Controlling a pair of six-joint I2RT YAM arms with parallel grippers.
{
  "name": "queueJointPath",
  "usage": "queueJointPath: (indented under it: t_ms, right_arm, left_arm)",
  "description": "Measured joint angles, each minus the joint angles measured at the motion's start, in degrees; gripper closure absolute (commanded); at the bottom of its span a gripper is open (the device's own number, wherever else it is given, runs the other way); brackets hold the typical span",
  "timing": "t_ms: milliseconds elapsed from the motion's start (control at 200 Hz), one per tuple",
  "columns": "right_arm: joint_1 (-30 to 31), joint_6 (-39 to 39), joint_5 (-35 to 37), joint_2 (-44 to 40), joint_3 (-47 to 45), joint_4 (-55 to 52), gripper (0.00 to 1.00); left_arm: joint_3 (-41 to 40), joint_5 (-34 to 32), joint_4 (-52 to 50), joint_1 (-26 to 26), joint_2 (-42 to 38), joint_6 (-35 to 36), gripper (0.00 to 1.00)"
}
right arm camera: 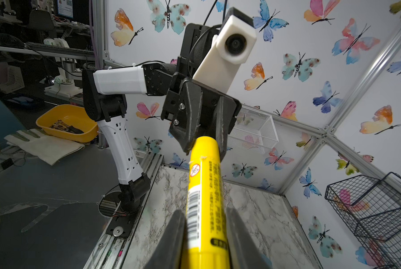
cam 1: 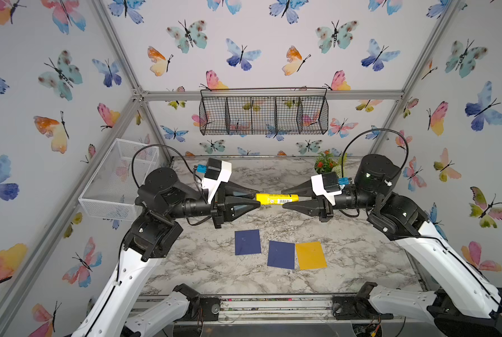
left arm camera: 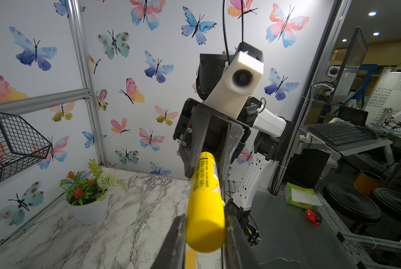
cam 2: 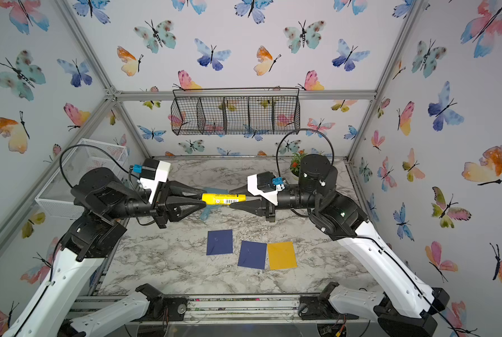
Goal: Seal the envelope with a glue stick
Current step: Close the lid of the glue stick, then place the glue stick at the center of the board.
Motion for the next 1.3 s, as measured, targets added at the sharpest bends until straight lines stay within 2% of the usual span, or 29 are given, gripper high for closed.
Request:
queueJointPath:
  t_ms: [155,360,470,571,766,1001,1136,1301]
  right_arm:
    - [-0.1,0.1,0.0,-0.4,-0.2,0.4,0.99]
    - [0.6,0.1,2.8,-1.9,-3.3,2.7,0.99]
    - [1.1,0.7,7.7,-3.0,-6.0,4.3,0.99]
    - [1.1,1.9,12.5,-4.8,-10.1,5.5,0.99]
    - [1.1,5.4,22.4,-7.9,-19.3,9.1,0.99]
    - [1.1,15.1,38.0,-7.4,-36.0,18.6,0.99]
    - [1.0,19.0,44.4,-3.9,-44.9,24.0,0.99]
    - [1.0,22.0,48.5,2.4,-51.5,31.2,0.98]
  left_arm:
    - [0.0,-1.1,0.5,-0.8,-0.3,0.2,0.9]
    - [0.2,-8.9,-4.6,-2.0,-2.3,4.5,0.6]
    - [0.3,-14.8,-8.1,-2.6,-3.3,7.0,0.48]
    - [0.1,-21.0,-10.5,-2.6,-4.7,8.8,0.42]
    - [-3.6,-31.5,-10.8,-2.6,-10.3,10.4,0.39]
    - [-11.0,-41.0,-8.2,-2.6,-13.8,10.1,0.39]
    - [-15.8,-44.0,-6.1,-2.6,-13.8,8.8,0.39]
    - [-20.3,-45.1,-3.0,-2.6,-13.1,6.3,0.39]
